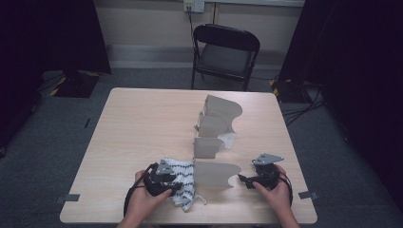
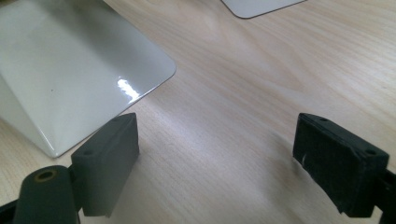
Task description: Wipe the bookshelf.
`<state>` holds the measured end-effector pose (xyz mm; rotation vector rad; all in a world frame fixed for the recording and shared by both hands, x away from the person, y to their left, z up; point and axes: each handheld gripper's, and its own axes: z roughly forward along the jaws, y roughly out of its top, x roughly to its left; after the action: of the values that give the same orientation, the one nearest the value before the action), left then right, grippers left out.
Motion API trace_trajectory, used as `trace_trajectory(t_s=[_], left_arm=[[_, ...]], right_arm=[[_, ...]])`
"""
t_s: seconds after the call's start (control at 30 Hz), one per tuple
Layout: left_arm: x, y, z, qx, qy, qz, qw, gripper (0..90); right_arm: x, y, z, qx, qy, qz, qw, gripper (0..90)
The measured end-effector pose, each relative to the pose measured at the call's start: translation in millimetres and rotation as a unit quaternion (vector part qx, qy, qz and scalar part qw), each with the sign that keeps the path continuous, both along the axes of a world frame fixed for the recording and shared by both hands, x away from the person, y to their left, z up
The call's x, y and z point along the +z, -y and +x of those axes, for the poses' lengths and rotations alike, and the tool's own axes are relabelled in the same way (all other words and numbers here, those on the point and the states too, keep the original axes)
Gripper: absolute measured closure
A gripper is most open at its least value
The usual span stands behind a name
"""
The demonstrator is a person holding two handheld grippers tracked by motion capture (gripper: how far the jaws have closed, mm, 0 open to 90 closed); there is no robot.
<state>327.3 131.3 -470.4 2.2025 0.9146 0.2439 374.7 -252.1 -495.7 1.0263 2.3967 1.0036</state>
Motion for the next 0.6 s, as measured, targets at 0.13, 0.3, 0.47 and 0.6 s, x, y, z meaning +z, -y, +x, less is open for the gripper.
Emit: trace_trajectory(t_s=[0.13, 0.3, 0.47, 0.6], left_arm=[[11.5, -9.7, 6.1, 0.014, 0.017, -0.017, 0.9996, 53.3], [10.8, -15.7, 21.2, 0.012, 0.020, -0.027, 0.9994, 54.4], [-2.0, -7.9, 17.7, -0.015, 0.008, -0.010, 0.9998, 56.7], [-1.4, -6.0, 5.2, -0.021, -0.004, -0.014, 0.9997, 58.5]], right_arm=[[6.3, 2.0, -2.4, -0.013, -0.006, 0.015, 0.9998, 14.7], [14.1, 2.0, -12.6, 0.000, 0.001, 0.010, 0.9999, 15.4], [11.8, 2.1, -20.3, 0.008, -0.003, 0.003, 1.0000, 15.5], [13.4, 1.4, -24.9, 0.015, 0.005, 0.005, 0.9999, 15.7]])
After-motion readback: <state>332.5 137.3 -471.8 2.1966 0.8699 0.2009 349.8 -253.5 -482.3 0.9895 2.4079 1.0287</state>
